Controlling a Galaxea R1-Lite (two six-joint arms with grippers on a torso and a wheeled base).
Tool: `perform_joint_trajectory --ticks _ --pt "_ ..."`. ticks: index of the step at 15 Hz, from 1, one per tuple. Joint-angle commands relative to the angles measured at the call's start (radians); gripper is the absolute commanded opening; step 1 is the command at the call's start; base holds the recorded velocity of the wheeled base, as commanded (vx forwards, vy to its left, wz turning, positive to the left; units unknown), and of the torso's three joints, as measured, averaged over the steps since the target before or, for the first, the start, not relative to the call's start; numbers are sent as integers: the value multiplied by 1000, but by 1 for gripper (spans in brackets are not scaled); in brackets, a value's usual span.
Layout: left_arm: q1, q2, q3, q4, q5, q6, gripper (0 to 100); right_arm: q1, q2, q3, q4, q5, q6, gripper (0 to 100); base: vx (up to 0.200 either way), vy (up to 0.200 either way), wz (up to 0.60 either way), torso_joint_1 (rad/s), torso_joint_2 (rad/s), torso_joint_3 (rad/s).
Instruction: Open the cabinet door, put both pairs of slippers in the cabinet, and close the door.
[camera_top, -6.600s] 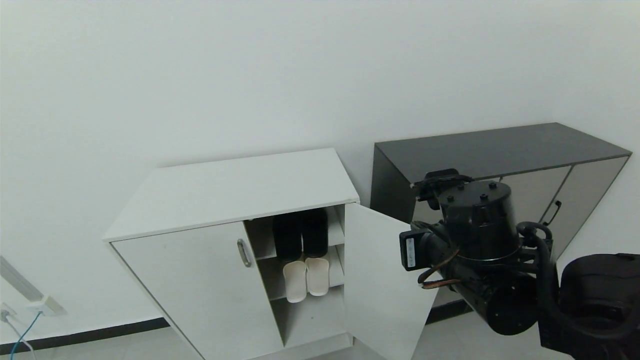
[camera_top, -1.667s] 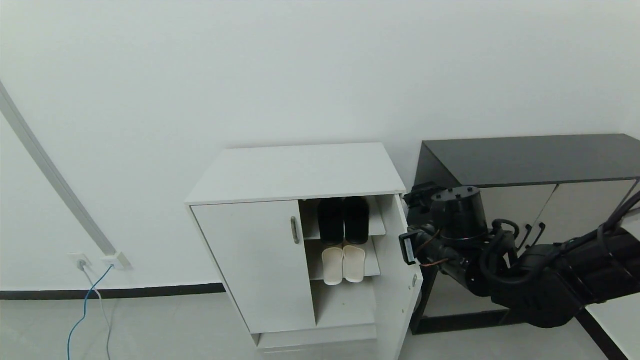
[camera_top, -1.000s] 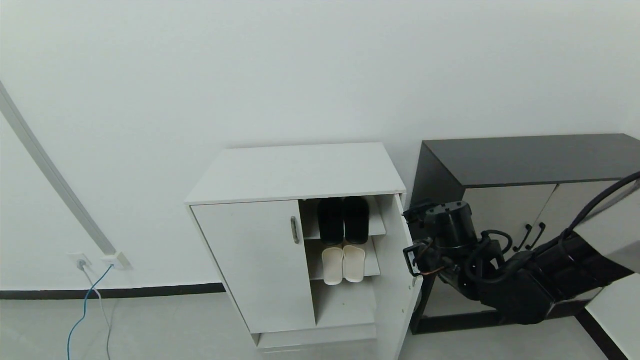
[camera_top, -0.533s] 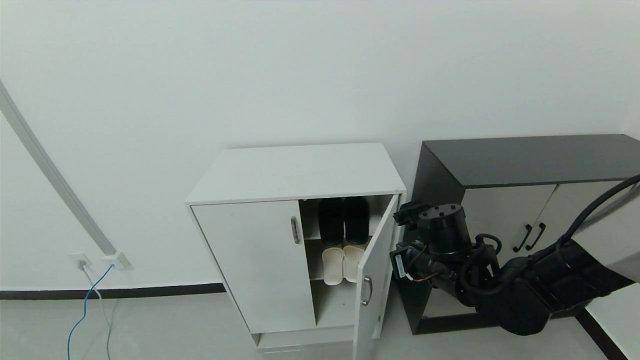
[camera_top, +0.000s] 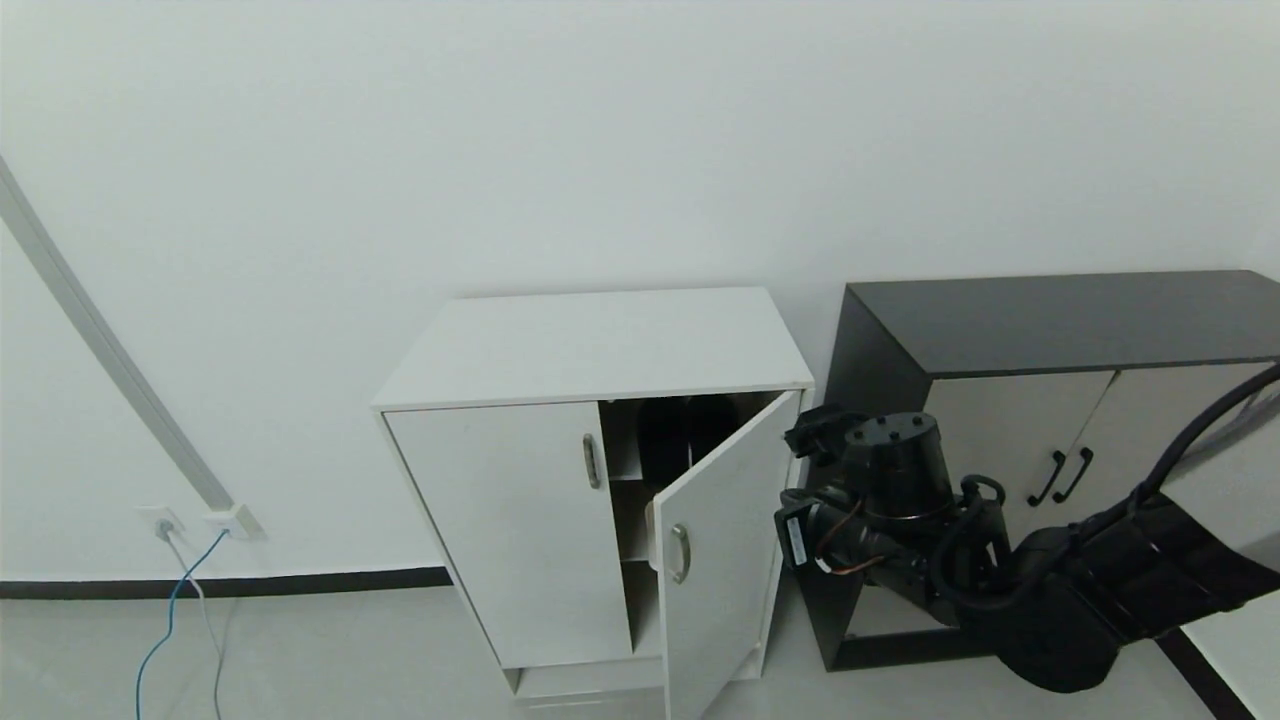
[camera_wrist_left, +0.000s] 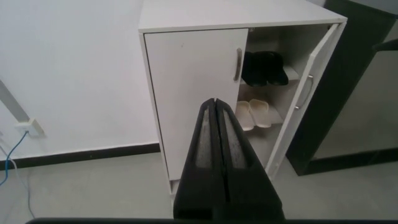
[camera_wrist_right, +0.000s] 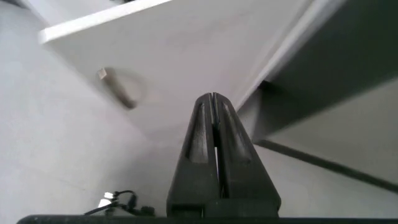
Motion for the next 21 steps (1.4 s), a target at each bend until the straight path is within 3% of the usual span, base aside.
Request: perform_joint_trajectory --ticks 1,5,8,10,14,21 --pt "2 1 0 -1 1 0 0 1 6 20 -22 21 -1 0 0 0 0 0 0 0" --pt "2 1 0 -1 0 0 0 -3 9 61 -54 104 3 0 0 0 0 0 0 0" --pt "2 1 0 -1 1 0 0 -1 3 129 -111 106 1 0 0 0 0 0 0 0" --pt "2 1 0 -1 0 0 0 10 -2 245 -204 106 -4 0 0 0 0 0 0 0" --pt "2 1 0 -1 1 0 0 11 -8 357 -333 103 -1 0 200 0 0 1 0 5" --pt "2 1 0 -1 1 0 0 11 62 301 -339 104 3 0 0 0 0 0 0 0"
